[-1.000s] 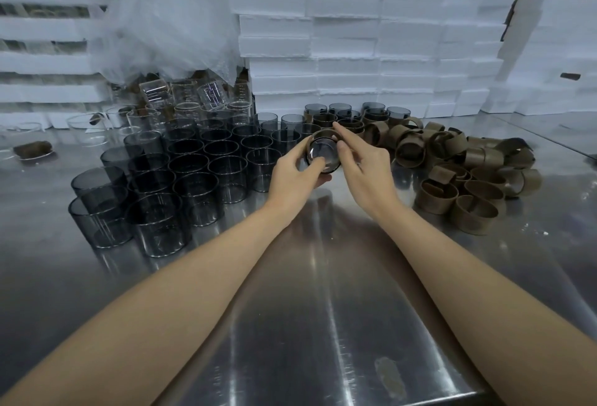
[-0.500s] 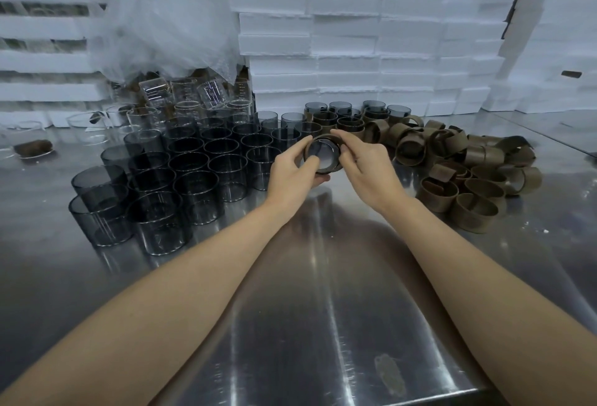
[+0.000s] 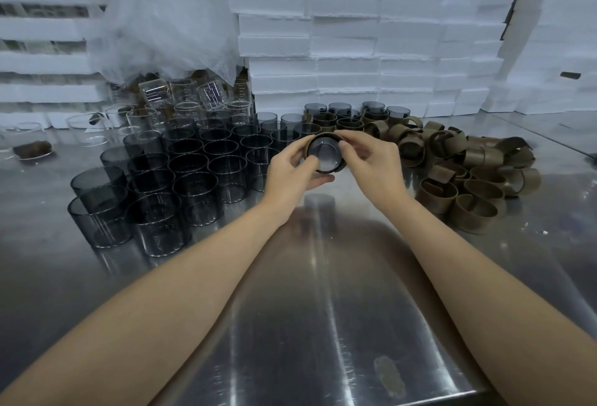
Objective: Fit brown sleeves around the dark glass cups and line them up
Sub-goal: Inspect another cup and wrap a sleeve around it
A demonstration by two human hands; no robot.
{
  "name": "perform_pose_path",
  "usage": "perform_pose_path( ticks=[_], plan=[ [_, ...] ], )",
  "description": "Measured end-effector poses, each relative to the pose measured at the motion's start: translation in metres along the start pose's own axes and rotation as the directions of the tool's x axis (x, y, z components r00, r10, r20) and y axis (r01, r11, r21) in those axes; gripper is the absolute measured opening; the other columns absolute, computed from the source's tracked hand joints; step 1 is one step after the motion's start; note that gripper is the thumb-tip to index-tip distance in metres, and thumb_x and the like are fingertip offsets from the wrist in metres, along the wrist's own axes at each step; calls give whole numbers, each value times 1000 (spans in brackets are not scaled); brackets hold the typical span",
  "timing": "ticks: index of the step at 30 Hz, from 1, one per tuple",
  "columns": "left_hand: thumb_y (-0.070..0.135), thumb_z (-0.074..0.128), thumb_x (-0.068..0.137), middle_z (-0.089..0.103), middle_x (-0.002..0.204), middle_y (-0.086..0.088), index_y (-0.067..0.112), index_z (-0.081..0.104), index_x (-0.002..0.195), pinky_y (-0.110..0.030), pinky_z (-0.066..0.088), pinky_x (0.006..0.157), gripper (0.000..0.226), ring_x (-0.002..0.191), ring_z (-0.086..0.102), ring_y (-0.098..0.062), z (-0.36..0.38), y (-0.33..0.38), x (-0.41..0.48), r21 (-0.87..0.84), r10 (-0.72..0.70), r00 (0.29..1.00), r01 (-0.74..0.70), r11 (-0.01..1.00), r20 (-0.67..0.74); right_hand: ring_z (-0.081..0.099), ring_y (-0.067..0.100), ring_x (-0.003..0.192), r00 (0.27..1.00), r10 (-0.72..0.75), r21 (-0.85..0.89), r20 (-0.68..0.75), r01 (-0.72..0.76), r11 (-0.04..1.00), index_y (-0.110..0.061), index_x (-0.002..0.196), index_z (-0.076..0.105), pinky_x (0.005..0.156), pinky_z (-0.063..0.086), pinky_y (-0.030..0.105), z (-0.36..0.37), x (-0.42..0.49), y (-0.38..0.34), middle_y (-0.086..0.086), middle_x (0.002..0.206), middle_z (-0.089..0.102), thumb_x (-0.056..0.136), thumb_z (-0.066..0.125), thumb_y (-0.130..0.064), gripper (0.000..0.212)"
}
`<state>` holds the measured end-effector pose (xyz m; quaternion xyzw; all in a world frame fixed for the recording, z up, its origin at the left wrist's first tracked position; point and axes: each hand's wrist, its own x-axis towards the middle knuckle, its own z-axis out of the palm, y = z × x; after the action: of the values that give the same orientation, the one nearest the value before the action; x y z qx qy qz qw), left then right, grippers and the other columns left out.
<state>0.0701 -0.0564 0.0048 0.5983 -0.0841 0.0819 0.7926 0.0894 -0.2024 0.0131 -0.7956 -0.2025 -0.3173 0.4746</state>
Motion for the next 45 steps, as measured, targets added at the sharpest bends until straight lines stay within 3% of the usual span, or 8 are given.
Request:
perform_pose_path(
  ticks=[4,8,14,21,30,36,39,45],
  plan=[
    [-1,50,93,71,107,-16,11,66,115,-26,59,67,29,80,74,-36,0,1,-3,-88,-10,995,20,996,103,63,3,88,964,246,174,105,-261,949,-18,99,70,84,52,27,-2,4,1,-3,100,69,96,56,-33,21],
    [19,56,99,68,121,-11,12,55,133,-26,59,71,35,84,73,-36,-1,-2,0,-104,-54,993,65,992,104,68,13,71,826,441,402,350,-558,726,-21,109,70,67,58,32,0,2,-1,-3,90,73,89,52,-54,42],
    [56,64,74,67,120,-6,10,42,142,-17,47,50,84,77,72,-20,-1,-2,1,24,-127,976,124,992,176,72,17,89,817,433,522,382,-577,629,-19,111,69,72,56,29,-3,2,3,4,100,75,84,51,-55,48],
    [56,62,75,65,78,6,18,63,108,-18,36,49,51,46,42,-8,-6,-3,6,-8,-165,962,170,985,218,66,23,106,723,453,546,522,-691,474,-13,120,64,98,47,35,-3,2,-2,5,112,71,94,48,-50,48],
    [48,65,74,54,70,7,18,63,94,-13,34,41,36,41,35,-2,-1,-1,6,-174,-218,949,260,950,227,56,18,107,602,555,693,574,-718,63,-12,103,66,82,50,23,-2,5,-14,4,114,61,88,61,-47,39],
    [41,63,74,53,69,10,16,60,110,-12,31,39,44,39,32,-2,3,1,5,-248,-208,953,261,933,220,66,14,89,566,561,744,604,-653,-141,-11,93,67,73,55,23,2,6,-18,1,95,68,88,64,-43,32],
    [41,62,77,60,71,11,16,61,112,-12,33,44,43,42,35,-2,2,-3,5,-254,-172,962,225,941,213,67,12,86,619,530,750,579,-659,-50,-11,101,66,72,56,22,3,6,-15,2,94,70,92,58,-46,37],
    [25,59,96,67,101,3,19,57,127,-23,48,77,32,74,61,-6,-1,-4,5,-114,-103,992,112,987,78,58,16,121,763,345,541,547,-636,550,-22,137,52,98,49,33,-1,2,4,5,131,62,92,56,-42,49]
  ],
)
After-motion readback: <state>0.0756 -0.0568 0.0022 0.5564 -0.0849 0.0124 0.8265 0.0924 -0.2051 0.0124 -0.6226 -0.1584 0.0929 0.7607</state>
